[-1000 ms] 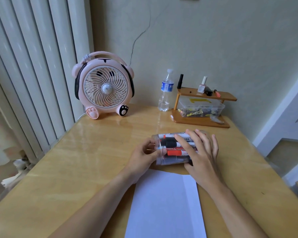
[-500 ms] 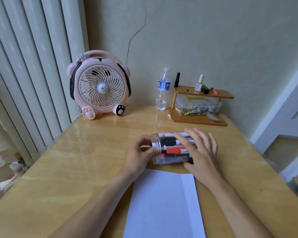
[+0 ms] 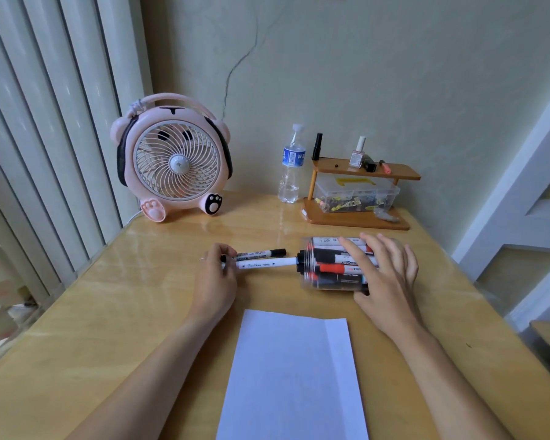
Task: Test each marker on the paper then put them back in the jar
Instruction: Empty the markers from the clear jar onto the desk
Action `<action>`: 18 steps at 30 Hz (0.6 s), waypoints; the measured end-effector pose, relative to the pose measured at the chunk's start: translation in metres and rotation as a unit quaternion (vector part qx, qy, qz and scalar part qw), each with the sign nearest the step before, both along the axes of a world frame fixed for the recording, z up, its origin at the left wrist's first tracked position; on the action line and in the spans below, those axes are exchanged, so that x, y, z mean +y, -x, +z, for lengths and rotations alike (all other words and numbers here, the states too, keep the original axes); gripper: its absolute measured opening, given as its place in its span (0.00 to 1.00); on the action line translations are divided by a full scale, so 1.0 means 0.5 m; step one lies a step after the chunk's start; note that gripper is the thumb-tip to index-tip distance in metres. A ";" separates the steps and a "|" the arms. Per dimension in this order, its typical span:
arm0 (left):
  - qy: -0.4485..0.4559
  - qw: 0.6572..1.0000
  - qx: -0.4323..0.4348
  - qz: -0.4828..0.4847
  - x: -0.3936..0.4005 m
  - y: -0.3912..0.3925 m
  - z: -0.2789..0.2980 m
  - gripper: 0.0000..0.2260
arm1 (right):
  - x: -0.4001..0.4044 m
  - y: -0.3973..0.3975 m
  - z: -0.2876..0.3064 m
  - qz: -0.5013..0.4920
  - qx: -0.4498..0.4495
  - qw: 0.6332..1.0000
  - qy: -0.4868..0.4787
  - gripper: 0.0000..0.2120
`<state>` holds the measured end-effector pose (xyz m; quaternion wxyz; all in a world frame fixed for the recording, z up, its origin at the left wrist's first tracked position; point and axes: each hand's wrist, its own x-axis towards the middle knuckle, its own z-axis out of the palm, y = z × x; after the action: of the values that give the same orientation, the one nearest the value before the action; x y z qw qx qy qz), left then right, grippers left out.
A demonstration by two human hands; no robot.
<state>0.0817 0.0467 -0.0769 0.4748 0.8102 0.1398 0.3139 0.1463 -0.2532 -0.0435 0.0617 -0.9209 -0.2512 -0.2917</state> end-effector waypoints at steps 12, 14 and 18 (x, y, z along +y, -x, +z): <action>-0.164 0.977 0.109 0.086 -0.030 0.014 0.004 0.17 | -0.030 -0.008 0.005 -0.025 0.013 0.999 -0.020 0.53; -0.192 0.968 0.135 0.090 -0.031 0.013 0.001 0.11 | -0.036 -0.008 0.006 -0.016 0.021 0.999 -0.024 0.53; -0.225 0.962 0.130 0.085 -0.033 0.009 -0.006 0.08 | -0.019 0.000 0.013 0.011 0.031 0.999 -0.008 0.53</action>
<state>0.0773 0.0303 -0.0801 0.2296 0.9153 0.1942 0.2681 0.1461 -0.2627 -0.0371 0.0800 -0.9262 -0.2568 -0.2644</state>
